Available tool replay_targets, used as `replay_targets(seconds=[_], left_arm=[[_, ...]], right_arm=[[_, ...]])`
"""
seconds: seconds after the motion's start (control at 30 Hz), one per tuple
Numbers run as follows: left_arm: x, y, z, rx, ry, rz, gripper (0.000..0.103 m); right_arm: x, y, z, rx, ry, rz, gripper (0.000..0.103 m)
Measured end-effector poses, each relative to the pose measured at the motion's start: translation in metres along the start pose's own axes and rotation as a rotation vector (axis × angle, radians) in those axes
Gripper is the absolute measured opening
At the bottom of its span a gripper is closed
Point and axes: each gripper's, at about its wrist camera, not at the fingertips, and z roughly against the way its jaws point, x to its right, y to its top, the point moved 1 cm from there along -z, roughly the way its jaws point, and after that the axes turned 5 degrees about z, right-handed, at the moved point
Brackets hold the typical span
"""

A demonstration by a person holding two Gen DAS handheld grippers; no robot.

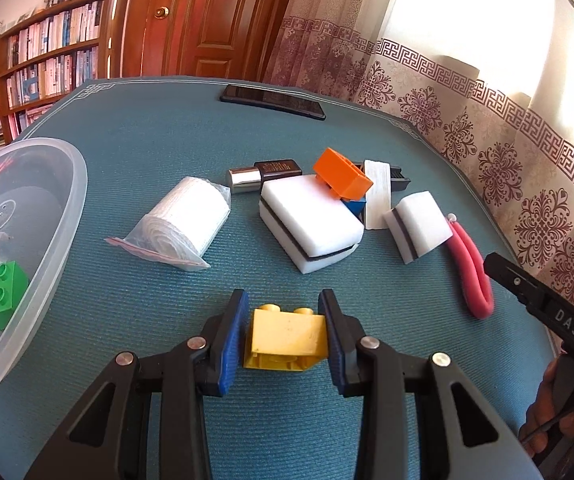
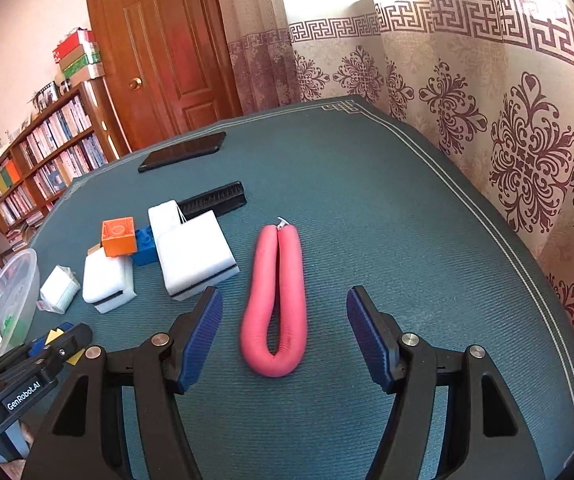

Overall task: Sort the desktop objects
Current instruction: 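Grasp the pink foam pliers handles with the right gripper and lift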

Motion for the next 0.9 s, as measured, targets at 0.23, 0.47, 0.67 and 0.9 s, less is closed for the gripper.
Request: replay_targets(seconds=[0.23,0.47,0.67,0.9], left_arm=[[0.001,0.001,-0.001,-0.004,0.001,-0.002,0.040],[0.003,0.000,-0.002,-0.006,-0.003,-0.007,0.040],[0.007,-0.002,-0.001,-0.010,-0.021,-0.034,0.040],[0.007,-0.003,0.002,-0.003,-0.034,-0.039,0.039]], right_arm=[[-0.003,0.002,-0.021,-0.087,0.002,0.037,0.068],[-0.008,-0.001,-0.032,-0.114,-0.032,0.078,0.068],[-0.017,-0.004,-0.035,-0.112,-0.080,0.143,0.064],[-0.014,-0.004,-0.033,-0.099,-0.090,0.133,0.041]])
